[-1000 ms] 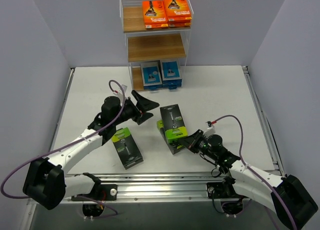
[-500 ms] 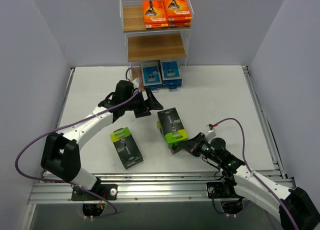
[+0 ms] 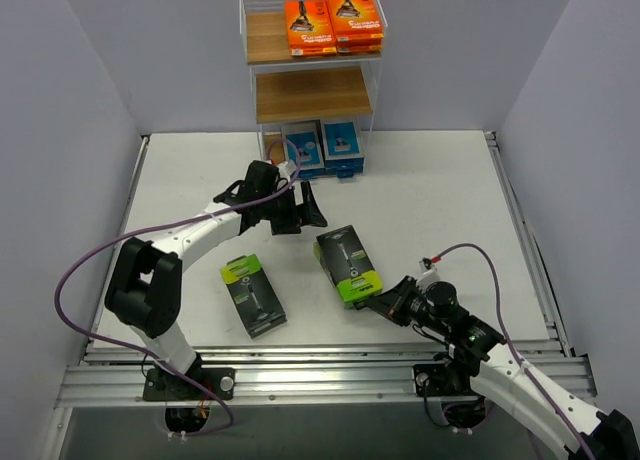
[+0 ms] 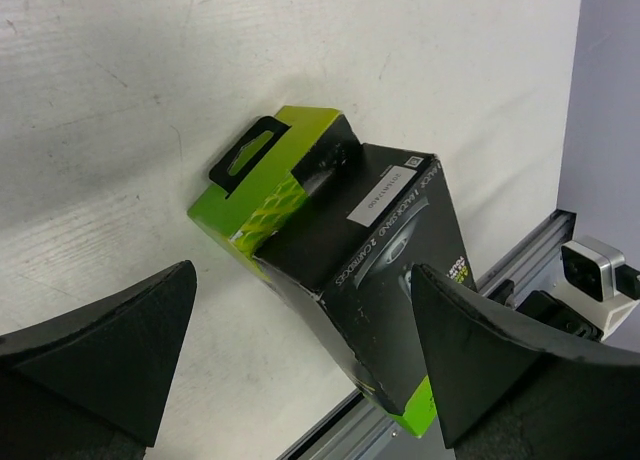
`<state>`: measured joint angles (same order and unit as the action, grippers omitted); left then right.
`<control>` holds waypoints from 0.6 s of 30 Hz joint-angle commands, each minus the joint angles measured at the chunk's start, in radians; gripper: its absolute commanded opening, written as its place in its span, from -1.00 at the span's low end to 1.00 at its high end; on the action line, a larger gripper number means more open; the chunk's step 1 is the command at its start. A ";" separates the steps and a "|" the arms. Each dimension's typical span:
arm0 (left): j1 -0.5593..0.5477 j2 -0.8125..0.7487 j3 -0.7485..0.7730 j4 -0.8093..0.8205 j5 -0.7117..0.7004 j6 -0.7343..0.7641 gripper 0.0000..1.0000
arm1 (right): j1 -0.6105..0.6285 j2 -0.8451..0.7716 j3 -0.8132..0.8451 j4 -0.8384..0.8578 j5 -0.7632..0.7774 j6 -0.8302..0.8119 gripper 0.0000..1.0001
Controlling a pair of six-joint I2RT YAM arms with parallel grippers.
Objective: Place and organize the shaving razors onto the shelf
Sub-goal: Place the shaving razor onto shelf
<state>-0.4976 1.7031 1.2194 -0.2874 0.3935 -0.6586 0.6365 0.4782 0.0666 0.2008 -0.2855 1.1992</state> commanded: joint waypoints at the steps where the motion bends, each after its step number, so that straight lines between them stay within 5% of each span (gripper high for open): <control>1: 0.007 -0.020 0.003 0.080 0.064 0.030 0.95 | 0.008 -0.015 0.090 -0.138 -0.017 -0.049 -1.00; 7: 0.004 -0.033 -0.029 0.172 0.131 0.001 0.95 | 0.006 -0.012 0.099 -0.186 -0.030 -0.058 -1.00; 12: -0.005 -0.033 -0.041 0.205 0.149 0.002 0.95 | 0.008 -0.075 0.102 -0.236 -0.009 -0.032 -0.17; 18: -0.009 -0.034 -0.050 0.234 0.169 -0.003 0.95 | 0.008 -0.213 0.099 -0.305 0.031 0.005 0.28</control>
<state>-0.5022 1.7020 1.1687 -0.1238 0.5289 -0.6651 0.6369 0.3168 0.1329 -0.0544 -0.2852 1.1790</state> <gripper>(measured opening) 0.975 0.616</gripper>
